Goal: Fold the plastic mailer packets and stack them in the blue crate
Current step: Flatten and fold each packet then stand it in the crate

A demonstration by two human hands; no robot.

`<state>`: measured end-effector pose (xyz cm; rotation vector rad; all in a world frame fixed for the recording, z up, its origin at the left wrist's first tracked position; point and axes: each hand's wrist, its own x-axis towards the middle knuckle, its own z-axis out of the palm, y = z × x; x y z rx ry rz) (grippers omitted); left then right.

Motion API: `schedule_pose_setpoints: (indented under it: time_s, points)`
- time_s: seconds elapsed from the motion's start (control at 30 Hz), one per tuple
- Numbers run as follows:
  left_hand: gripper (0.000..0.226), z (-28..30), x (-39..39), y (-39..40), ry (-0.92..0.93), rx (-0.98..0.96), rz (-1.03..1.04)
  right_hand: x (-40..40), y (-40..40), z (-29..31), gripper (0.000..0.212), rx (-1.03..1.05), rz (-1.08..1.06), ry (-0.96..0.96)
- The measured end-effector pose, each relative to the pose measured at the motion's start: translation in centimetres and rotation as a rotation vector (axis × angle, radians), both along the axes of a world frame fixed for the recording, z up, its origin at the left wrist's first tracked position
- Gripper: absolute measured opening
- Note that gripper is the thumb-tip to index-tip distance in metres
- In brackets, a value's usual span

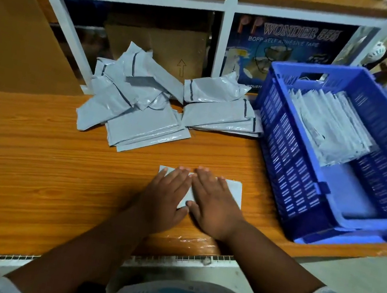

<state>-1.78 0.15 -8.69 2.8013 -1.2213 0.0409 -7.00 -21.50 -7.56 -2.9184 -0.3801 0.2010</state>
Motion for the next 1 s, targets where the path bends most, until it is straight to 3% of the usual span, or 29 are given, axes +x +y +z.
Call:
schedule_pose_setpoints:
  time_s: [0.17, 0.27, 0.37, 0.47, 0.67, 0.77, 0.9, 1.0]
  points:
    - [0.106, -1.7, 1.7, 5.2, 0.066, 0.088, 0.243, -0.7, -2.8, -0.3, 0.085, -0.143, -0.259, 0.153]
    - [0.104, -0.8, 2.3, 6.2, 0.038, 0.035, 0.262, -0.7, -4.2, 0.1, 0.091, -0.155, -0.422, 0.145]
    - [0.098, 0.5, 2.9, 3.5, 0.023, -0.031, 0.082, 0.2, -2.4, 0.4, 0.089, -0.093, -0.244, 0.033]
    - [0.091, -0.1, 3.6, 0.8, 0.078, 0.034, -0.025, 1.0, -0.4, -0.1, 0.085, -0.073, -0.114, 0.036]
    - [0.082, -0.8, 6.1, 3.5, 0.1, -0.001, -0.015, -0.2, -2.7, 0.8, 0.104, -0.126, -0.426, 0.16]
    - [0.082, -0.4, 6.7, 3.4, 0.111, -0.082, -0.017, 1.0, -1.6, 3.1, 0.101, -0.026, -0.451, 0.08]
    - [0.084, 1.1, 7.8, 2.3, 0.137, -0.189, 0.052, 5.2, 1.1, 4.4, 0.108, -0.075, -0.49, 0.065]
    - [0.082, 2.2, 8.8, 2.4, 0.119, -0.218, 0.079, 7.7, 1.6, 6.2, 0.084, -0.108, -0.588, 0.19]
